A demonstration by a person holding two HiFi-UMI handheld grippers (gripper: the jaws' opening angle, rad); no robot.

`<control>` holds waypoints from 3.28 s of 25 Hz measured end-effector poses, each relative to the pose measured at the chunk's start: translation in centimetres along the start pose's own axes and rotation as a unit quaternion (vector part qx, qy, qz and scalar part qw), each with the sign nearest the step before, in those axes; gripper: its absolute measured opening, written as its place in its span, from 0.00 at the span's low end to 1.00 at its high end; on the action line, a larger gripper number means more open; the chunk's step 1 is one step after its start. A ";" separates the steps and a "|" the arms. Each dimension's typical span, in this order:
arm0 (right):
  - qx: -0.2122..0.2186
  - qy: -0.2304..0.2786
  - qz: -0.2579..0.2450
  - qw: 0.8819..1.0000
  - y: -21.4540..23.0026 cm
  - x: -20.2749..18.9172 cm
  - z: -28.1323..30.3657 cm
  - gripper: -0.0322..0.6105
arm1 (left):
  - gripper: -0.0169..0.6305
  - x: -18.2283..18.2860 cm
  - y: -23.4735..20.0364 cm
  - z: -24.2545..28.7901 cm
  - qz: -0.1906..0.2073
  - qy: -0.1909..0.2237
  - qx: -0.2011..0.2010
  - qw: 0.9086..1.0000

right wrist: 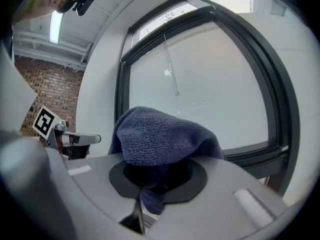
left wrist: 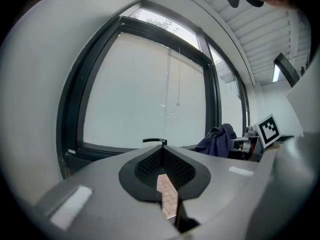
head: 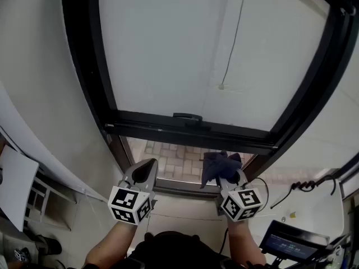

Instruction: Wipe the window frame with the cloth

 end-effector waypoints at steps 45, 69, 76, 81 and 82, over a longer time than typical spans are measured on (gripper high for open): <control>0.227 -0.069 -0.043 0.970 -26.8 -4.1 26.9 0.13 | 0.02 -1.2 -21.8 -10.0 -0.004 -0.007 0.143 0.990; 0.266 -0.113 -0.077 0.954 -28.8 -7.6 38.1 0.13 | 0.02 -2.1 -24.8 -5.0 0.005 -0.025 0.166 0.986; 0.272 -0.090 -0.080 0.955 -29.4 -4.5 38.1 0.13 | 0.02 -1.0 -24.8 -4.6 0.012 -0.018 0.156 0.987; 0.277 -0.067 -0.084 0.955 -29.9 -1.2 38.0 0.13 | 0.02 0.7 -25.0 -4.2 0.021 -0.008 0.156 0.987; 0.279 -0.062 -0.086 0.954 -30.0 -0.4 38.0 0.13 | 0.02 1.1 -25.0 -4.2 0.022 -0.005 0.156 0.988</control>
Point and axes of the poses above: the fingertips, and each gripper's own axes: z forward along the fingers, y to its right, x out of its top, the point moved 1 cm from there along -z, backward along the fingers, and after that the axes turned 1 degree about y, right-handed, at the moved point
